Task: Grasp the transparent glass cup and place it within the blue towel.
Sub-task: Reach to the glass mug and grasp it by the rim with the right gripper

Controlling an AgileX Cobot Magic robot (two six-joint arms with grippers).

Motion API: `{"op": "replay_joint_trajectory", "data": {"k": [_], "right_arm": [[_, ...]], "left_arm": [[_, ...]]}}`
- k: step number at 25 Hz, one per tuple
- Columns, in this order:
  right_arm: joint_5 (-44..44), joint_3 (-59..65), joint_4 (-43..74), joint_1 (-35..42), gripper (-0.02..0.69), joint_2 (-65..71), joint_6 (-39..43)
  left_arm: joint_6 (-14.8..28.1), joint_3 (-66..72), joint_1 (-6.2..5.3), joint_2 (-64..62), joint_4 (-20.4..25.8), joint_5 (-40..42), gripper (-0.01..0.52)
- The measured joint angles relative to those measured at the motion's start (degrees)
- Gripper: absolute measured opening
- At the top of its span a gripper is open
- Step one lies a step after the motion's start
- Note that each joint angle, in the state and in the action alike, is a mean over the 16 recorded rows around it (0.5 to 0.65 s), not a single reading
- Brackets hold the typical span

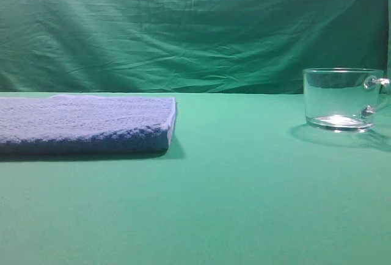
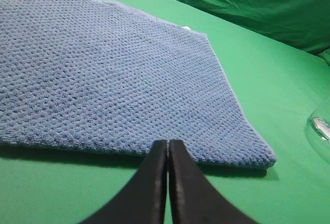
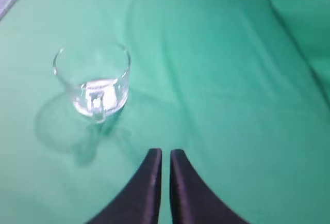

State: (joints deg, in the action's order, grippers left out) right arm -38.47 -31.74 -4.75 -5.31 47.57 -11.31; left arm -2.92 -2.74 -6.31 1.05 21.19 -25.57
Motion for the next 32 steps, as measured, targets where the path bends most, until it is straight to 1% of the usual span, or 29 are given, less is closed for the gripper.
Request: {"op": "replay_joint_trajectory", "data": {"k": [6, 9, 12, 19, 21, 24, 26, 28, 32], "right_arm": [[-7.4, -9.3, -0.1, -2.8, 0.05, 11.5, 0.0], [-9.9, -13.4, 0.0, -4.2, 0.085, 17.8, 0.0], [-11.2, -16.8, 0.1, -5.5, 0.166, 23.9, 0.0], [-9.5, -22.1, 0.0, -6.9, 0.424, 35.9, -0.1], [-8.5, -23.4, -0.1, -6.9, 0.489, 38.8, -0.2], [-7.1, -25.1, -0.4, -6.9, 0.545, 42.8, -0.4], [-6.1, -26.2, -0.5, -6.9, 0.546, 45.1, -0.6], [-5.2, -27.1, -0.6, -7.0, 0.515, 47.3, -0.8], [-3.6, -28.5, -0.7, -7.0, 0.386, 50.7, -1.5]], "left_arm": [[0.0, 0.0, 0.0, 0.0, 0.0, 0.0, 0.0], [0.0, 0.0, 0.0, 0.0, 0.0, 0.0, 0.0], [0.0, 0.0, 0.0, 0.0, 0.0, 0.0, 0.0], [0.0, 0.0, 0.0, 0.0, 0.0, 0.0, 0.0], [0.0, 0.0, 0.0, 0.0, 0.0, 0.0, 0.0], [0.0, 0.0, 0.0, 0.0, 0.0, 0.0, 0.0], [0.0, 0.0, 0.0, 0.0, 0.0, 0.0, 0.0], [0.0, 0.0, 0.0, 0.0, 0.0, 0.0, 0.0], [0.0, 0.0, 0.0, 0.0, 0.0, 0.0, 0.0]]}}
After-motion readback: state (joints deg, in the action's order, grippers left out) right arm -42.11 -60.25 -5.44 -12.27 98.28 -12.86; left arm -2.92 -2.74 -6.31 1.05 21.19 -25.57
